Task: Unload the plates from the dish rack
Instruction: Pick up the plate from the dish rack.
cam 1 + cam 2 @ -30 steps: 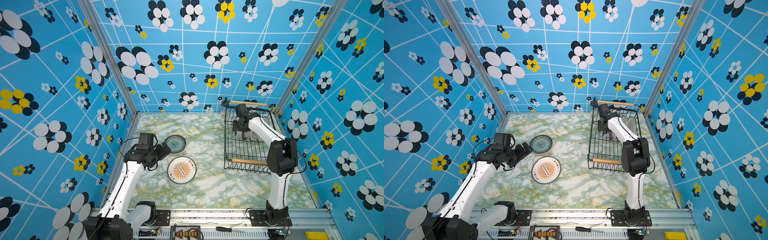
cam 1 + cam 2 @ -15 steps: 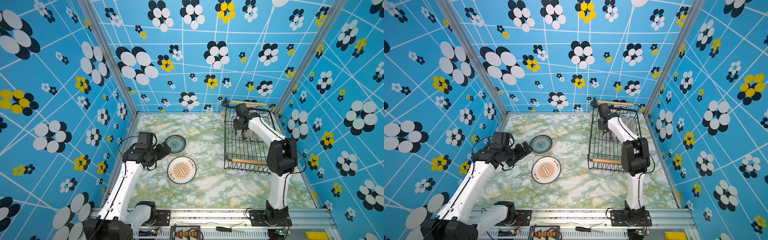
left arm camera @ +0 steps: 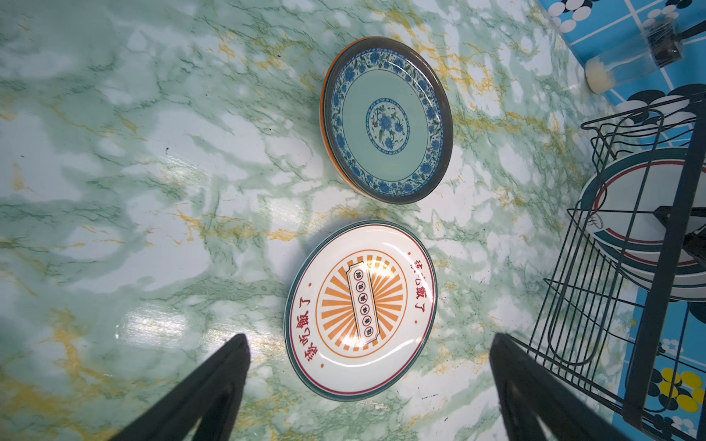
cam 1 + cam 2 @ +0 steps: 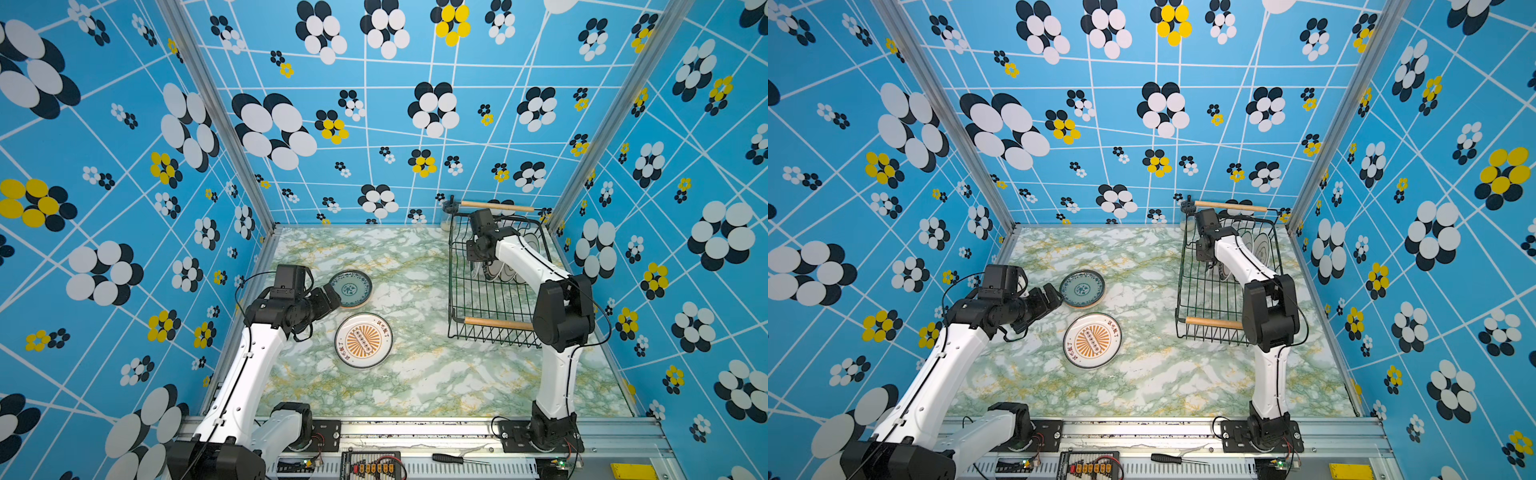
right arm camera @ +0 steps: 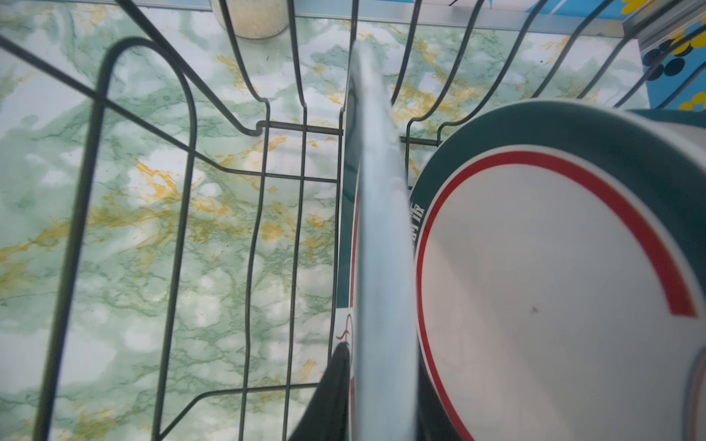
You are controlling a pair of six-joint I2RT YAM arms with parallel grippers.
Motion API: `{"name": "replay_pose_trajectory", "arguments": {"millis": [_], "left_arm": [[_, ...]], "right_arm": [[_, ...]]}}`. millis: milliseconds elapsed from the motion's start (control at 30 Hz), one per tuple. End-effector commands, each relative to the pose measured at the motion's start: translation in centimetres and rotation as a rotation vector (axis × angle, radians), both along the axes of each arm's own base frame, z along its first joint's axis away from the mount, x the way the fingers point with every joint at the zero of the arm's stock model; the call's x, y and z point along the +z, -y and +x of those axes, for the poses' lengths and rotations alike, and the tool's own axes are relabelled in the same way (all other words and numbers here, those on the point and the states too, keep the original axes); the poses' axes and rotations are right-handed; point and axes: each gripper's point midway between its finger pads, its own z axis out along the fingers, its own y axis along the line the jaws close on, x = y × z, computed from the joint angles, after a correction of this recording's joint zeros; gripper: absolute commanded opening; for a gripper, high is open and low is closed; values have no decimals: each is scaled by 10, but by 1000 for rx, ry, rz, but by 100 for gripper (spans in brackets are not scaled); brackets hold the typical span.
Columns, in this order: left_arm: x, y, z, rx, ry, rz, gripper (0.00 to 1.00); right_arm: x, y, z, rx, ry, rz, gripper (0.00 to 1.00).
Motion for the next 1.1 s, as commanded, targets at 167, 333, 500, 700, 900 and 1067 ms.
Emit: {"name": "replay_pose_trajectory", "arguments": {"millis": [167,333,500,700,900,1067], "left_arm": [[10,-11,2,34,42,38,99],[6,-11,2,37,30,38,99],[2,-7,5,21,17,24,99],[2,-13,7,60,39,37,99],[7,-11,12,53,89,25,99],[10,-9,15,33,104,31,99]], "right_arm": [[-9,4,-7,-15,-29,-7,18],[-4,5,-9,-13,-25,-7,14],[8,6,-11,-9,2,-2,10],[27,4,-11,-3,37,13,9],[54,6,-16,-5,85,25,7],[83,8,-24,-10,135,41,8]]}}
